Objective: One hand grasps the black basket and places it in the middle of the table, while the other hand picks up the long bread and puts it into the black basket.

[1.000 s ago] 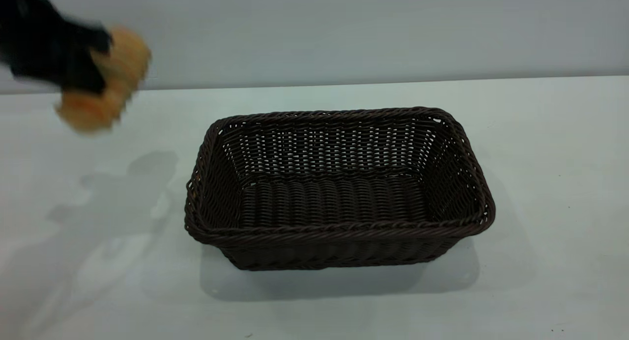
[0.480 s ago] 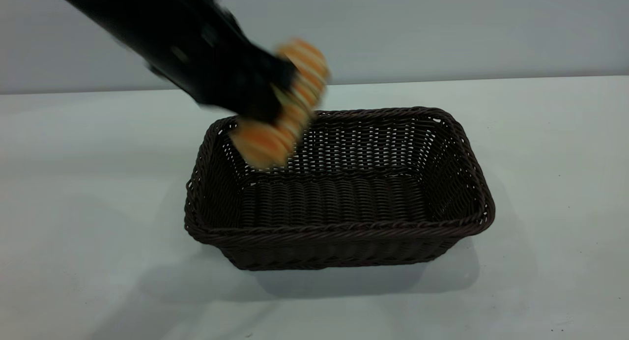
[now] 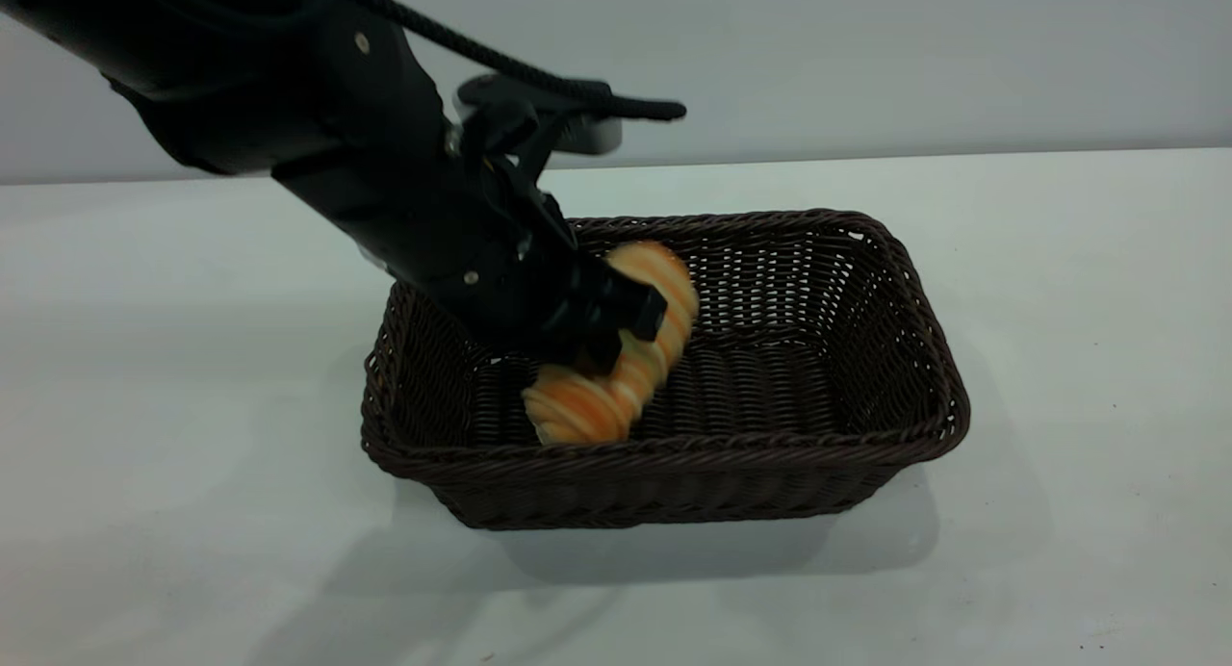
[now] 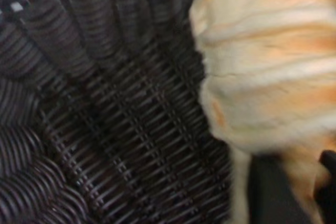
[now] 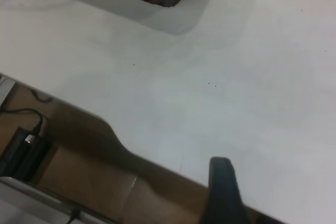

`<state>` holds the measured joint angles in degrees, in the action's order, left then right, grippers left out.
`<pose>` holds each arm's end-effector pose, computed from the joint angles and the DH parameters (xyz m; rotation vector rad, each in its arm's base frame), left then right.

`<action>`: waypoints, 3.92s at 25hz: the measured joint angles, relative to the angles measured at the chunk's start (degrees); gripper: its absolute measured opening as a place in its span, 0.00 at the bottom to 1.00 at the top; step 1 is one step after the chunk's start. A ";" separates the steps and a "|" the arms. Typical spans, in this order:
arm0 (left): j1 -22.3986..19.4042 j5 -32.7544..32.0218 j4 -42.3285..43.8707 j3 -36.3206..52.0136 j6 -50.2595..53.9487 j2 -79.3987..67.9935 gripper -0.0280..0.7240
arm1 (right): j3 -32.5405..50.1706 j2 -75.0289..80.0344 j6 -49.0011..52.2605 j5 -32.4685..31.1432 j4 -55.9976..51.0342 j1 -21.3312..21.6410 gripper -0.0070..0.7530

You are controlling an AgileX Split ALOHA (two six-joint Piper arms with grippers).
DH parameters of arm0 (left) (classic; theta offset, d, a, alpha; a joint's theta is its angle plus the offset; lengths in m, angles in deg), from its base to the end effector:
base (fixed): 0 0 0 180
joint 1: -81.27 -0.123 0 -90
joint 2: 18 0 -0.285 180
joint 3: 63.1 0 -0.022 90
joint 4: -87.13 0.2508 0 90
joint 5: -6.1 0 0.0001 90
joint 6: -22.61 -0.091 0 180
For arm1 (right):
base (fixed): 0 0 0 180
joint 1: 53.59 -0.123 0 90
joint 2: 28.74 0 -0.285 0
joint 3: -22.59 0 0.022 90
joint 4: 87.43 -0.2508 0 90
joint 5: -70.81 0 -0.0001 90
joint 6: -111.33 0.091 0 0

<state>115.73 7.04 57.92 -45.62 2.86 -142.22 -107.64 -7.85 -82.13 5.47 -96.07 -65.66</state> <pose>0.3222 -0.2203 0.1048 0.5348 2.4283 -0.3211 0.0228 0.0176 0.2638 -0.5143 2.3106 0.1810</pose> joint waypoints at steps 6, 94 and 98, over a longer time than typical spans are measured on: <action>-0.07 -5.06 0.05 0.04 -3.59 8.03 0.85 | 0.02 -0.06 0.71 0.00 0.52 0.00 0.74; -31.21 -65.68 29.21 31.87 19.29 117.67 0.79 | 0.14 -14.26 4.57 0.06 3.78 9.20 0.75; -31.21 -65.68 29.21 31.87 19.29 117.67 0.79 | 0.14 -14.26 4.53 0.06 3.78 9.20 0.75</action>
<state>84.52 -58.64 87.13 -13.74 22.15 -24.55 -107.50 -22.11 -77.60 5.53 -92.28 -56.46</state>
